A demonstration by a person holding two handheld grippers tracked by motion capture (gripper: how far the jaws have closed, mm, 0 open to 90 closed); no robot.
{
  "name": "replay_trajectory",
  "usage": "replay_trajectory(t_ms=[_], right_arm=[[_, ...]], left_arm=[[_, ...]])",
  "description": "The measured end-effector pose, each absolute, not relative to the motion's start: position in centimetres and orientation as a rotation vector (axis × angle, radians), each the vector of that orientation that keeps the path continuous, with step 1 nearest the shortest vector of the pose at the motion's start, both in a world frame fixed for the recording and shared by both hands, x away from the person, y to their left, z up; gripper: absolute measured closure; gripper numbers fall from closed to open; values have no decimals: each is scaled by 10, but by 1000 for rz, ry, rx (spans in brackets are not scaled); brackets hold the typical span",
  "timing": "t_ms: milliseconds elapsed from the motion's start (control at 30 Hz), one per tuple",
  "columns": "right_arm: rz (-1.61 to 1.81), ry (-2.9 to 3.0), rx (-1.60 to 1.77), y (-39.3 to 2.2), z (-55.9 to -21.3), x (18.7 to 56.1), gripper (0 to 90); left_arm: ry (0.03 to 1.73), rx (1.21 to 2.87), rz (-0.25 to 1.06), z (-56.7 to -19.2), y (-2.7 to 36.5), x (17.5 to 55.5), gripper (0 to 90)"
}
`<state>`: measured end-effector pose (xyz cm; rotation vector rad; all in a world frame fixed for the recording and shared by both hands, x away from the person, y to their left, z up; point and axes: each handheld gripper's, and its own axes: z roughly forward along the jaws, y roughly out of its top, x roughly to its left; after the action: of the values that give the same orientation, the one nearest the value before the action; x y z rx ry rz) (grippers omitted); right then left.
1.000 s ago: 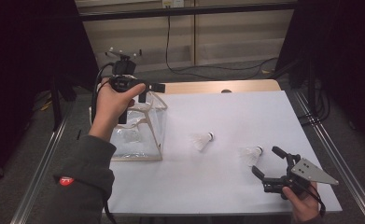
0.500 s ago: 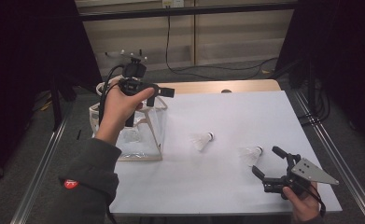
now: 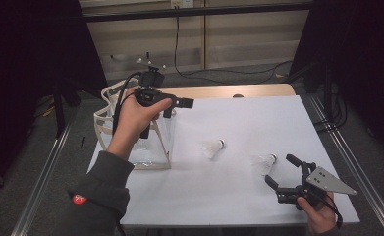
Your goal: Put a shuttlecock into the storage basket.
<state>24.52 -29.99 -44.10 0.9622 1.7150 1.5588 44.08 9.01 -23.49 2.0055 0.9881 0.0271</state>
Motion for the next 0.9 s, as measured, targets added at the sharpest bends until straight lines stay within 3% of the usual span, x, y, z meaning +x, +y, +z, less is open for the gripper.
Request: replay_trajectory(t_ms=[900], right_arm=[[1555,1721,957,-300,-441,245,10]], left_arm=[[921,2043,-19,-262,63,429,148]])
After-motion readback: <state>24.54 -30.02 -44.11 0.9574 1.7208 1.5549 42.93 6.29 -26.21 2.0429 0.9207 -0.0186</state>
